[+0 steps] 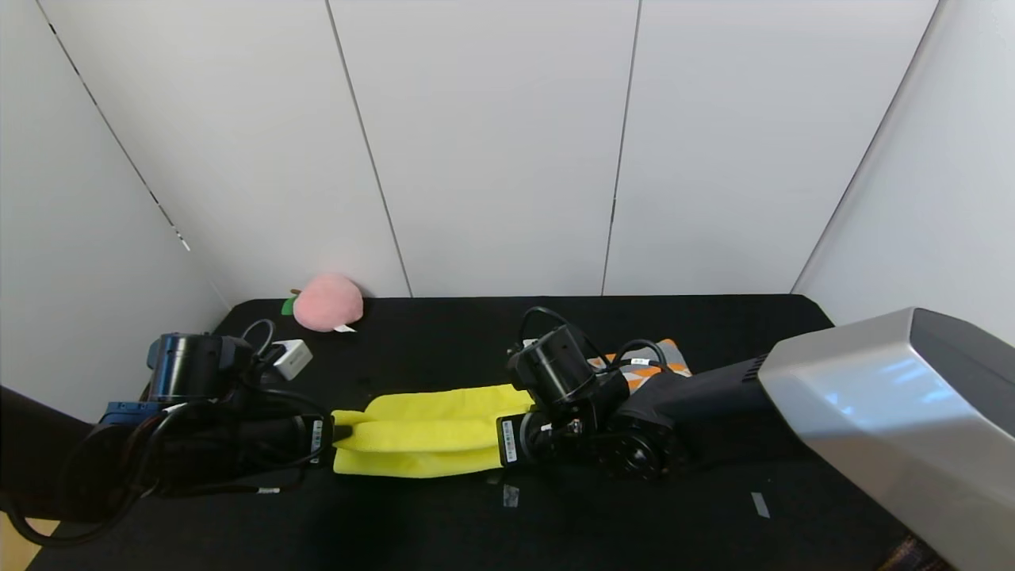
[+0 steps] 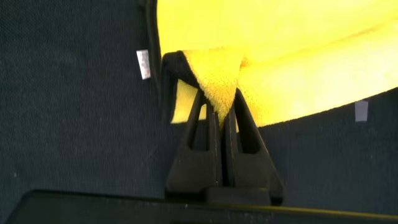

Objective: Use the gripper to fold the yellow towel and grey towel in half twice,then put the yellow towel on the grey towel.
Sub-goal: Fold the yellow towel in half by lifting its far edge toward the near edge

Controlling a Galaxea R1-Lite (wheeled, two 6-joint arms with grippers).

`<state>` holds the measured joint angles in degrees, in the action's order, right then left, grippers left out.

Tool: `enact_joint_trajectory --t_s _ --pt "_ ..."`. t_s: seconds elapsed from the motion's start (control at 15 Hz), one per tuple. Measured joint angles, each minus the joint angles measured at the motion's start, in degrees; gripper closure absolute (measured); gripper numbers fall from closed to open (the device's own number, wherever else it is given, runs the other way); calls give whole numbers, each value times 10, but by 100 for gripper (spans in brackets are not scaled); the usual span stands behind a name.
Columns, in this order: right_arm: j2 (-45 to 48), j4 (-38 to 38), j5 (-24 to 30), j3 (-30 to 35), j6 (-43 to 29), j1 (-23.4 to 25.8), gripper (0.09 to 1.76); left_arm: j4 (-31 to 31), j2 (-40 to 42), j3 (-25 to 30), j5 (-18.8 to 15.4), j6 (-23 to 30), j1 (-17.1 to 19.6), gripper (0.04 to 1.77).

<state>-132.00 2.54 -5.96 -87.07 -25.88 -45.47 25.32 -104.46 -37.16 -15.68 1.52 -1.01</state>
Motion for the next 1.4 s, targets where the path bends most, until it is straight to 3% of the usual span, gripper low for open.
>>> enact_joint_trajectory --t_s 0.93,1.0,1.2,1.4 --pt "-48 -41 5 -125 6 26 169 -3 -41 -58 0 -5 10 168" --pt "-50 -39 5 -128 11 26 148 -4 -41 -59 0 -6 10 168" --pt "-53 -38 5 -136 13 28 105 -4 -41 -66 0 -11 10 123" --pt "-55 -38 4 -145 10 31 76 -3 -41 -75 0 -10 11 86"
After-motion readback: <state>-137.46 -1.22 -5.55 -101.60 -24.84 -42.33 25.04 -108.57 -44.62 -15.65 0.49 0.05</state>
